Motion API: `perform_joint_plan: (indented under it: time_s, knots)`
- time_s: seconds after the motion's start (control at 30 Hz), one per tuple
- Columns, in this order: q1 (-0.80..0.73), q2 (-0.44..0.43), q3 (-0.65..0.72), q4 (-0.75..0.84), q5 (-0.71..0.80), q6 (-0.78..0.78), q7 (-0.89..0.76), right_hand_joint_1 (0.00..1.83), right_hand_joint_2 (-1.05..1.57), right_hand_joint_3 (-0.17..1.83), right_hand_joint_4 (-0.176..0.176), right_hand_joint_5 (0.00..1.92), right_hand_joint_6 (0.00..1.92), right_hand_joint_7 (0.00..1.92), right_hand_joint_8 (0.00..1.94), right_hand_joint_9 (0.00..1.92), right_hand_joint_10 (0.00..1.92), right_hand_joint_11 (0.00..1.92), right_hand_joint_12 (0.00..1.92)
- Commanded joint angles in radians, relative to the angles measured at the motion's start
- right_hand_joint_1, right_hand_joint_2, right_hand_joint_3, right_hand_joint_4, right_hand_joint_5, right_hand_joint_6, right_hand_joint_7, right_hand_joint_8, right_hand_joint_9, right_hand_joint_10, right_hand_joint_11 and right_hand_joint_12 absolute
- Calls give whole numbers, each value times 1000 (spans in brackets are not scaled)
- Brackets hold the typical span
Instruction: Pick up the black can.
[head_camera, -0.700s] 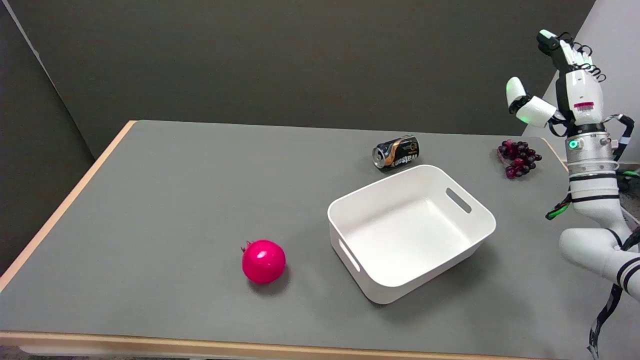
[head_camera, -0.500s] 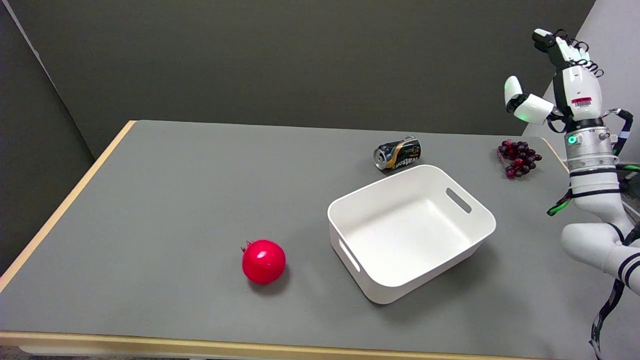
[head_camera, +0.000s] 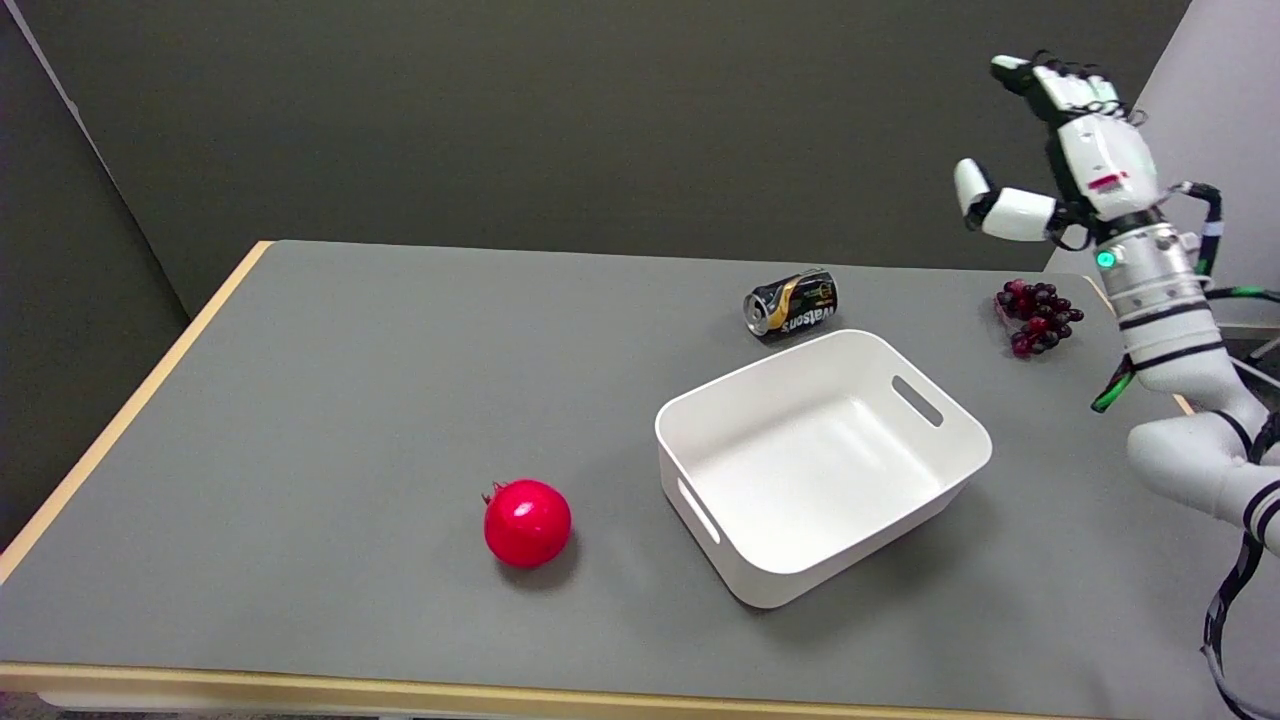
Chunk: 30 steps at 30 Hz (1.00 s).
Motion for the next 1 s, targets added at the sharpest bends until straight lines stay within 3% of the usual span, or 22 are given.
perform_joint_plan:
  time_s: [0.03,0.1,0.17,0.27,0.37,0.53,0.6,0.67,0.7,0.77,0.9,1.0]
  knots:
    - [90,16,-98,270,-225,-408,1,305,649,857,-31,124,325,218,273,124,632,-1,980]
    - [92,-3,-104,341,-225,-491,1,259,587,948,-49,88,384,165,333,92,640,-1,992]
    - [96,-25,-115,406,-227,-591,-8,222,619,824,-91,101,322,158,259,58,606,-1,964]
    - [110,-89,-133,478,-234,-736,-27,184,545,927,-127,73,367,103,337,25,606,-1,973]
    - [107,-154,-126,549,-234,-833,-150,176,594,798,-165,77,338,111,288,3,581,-1,948]
    - [78,-276,-99,621,-234,-931,-344,198,630,719,-176,59,330,99,284,-1,494,-1,873]
    - [66,-321,-85,613,-234,-948,-362,355,552,913,-176,31,317,36,402,-1,404,-1,789]
    - [56,-375,-66,602,-238,-985,-401,246,642,712,-176,33,333,67,340,-1,419,-1,846]
    - [50,-407,-50,591,-253,-1002,-424,235,621,743,-176,33,319,59,357,-1,404,-1,846]
    - [43,-446,-29,568,-305,-1010,-431,243,562,847,-176,34,286,36,399,-1,358,-1,827]
    - [53,-523,5,503,-411,-1021,-424,261,561,852,-176,37,272,21,384,-1,281,-1,793]
    - [106,-543,15,438,-408,-1017,-418,263,581,836,-176,34,284,26,387,-1,277,-1,797]
